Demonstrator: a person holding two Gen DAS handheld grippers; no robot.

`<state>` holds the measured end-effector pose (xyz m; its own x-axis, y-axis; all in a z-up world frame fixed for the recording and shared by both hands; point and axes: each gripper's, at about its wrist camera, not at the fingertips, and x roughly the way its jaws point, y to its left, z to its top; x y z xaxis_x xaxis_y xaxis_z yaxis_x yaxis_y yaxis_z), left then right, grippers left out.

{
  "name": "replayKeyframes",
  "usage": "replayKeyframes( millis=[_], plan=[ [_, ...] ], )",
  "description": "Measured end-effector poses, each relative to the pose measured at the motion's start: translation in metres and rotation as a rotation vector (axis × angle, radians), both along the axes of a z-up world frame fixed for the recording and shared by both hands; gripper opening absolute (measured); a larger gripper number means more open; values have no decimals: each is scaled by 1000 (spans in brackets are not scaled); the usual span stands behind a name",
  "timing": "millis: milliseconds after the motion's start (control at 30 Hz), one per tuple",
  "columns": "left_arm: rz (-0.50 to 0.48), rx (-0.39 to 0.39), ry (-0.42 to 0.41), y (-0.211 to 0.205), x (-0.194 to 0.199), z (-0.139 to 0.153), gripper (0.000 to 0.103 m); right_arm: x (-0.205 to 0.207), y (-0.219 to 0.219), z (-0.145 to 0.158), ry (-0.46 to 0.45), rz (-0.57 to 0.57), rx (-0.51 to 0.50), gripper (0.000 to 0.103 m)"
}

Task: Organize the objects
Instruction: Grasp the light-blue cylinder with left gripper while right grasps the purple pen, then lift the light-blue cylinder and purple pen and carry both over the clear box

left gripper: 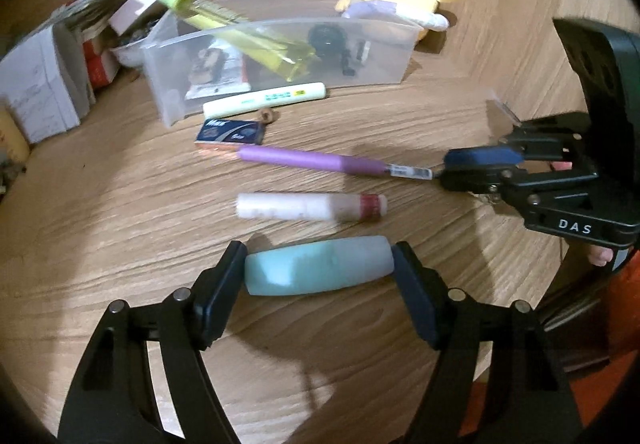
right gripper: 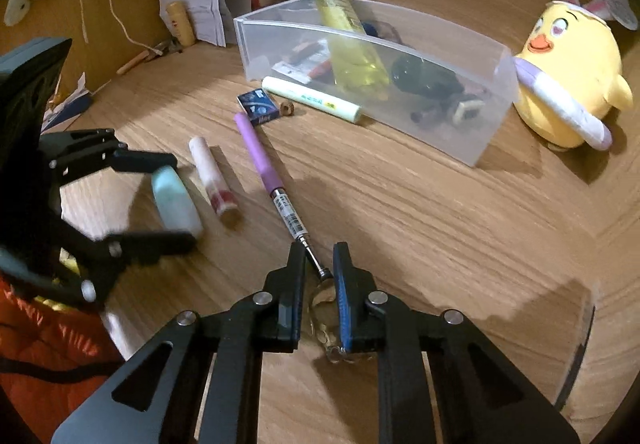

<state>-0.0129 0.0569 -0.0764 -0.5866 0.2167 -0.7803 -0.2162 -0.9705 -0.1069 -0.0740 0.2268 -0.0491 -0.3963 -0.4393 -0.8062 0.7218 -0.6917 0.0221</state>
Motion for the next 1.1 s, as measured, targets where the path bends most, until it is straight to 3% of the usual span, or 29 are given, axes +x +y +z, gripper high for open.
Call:
replayKeyframes(
  millis=[133,300,467,767,1100],
  plan=[
    [45,34,-2,-14,1,3,73,1,-13,5,8,34,-19,13],
    [91,42,30,-29,6,12,73,-5,-47,-3,40,88,47,13],
    [114,45,54,-39,8,18,73,-10,-59,-8,27,119,50,15],
    [124,72,97,-47,7,31,73,4,-51,-5,43,116,31,10],
    [148,91,166,-54,-2,52,73,7,-26,32,118,32,-70,10]
  ],
)
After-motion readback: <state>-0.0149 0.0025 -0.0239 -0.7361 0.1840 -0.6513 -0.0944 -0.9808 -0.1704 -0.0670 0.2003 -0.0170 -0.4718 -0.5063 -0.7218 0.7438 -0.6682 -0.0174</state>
